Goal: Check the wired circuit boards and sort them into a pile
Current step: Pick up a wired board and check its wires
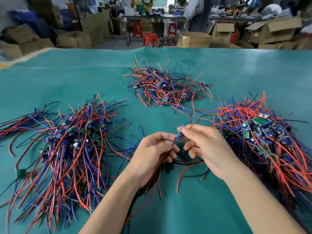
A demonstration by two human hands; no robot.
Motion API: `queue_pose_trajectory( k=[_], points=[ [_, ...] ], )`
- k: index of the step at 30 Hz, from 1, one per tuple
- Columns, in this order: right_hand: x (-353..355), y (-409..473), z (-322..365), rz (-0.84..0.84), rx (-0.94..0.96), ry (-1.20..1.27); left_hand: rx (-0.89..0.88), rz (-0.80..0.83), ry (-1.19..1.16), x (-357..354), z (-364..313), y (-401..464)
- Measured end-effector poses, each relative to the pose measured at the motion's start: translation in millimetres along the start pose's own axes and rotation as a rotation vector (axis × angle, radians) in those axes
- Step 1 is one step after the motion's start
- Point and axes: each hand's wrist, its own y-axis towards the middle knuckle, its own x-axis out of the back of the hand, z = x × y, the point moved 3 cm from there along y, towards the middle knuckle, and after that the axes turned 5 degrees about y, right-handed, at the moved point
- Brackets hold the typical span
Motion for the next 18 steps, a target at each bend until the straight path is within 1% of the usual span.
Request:
queue_pose_trajectory(
  k=[3, 5, 7, 9, 11, 14, 18],
  points=[
    [-5, -2, -1, 0.03, 0.021, 0.08, -0.02, 0.026, 0.064, -4, 0, -1],
    [-8, -3, -1, 0.084, 0.02, 0.115, -0.04, 0.042, 0.149, -5, 0, -2],
    [-10, -5, -1, 0.138, 0.015, 0.137, -0.052, 0.042, 0.232, -5, 1, -2],
    [-8, -5, 1, 0.137, 0.03, 0.122, -0.056, 0.046, 0.265, -5, 0, -2],
    [-5, -4, 1, 0.067, 0.061, 0.073, -0.052, 0.053, 0.255, -5, -1, -3],
    [2, 0, 4, -0.096, 0.142, 0.02, -0.05, 0.068, 0.239, -6, -4, -3],
    [16, 3, 9, -0.288, 0.297, -0.1, -0.043, 0.094, 0.23, -7, -4, -2]
  ],
)
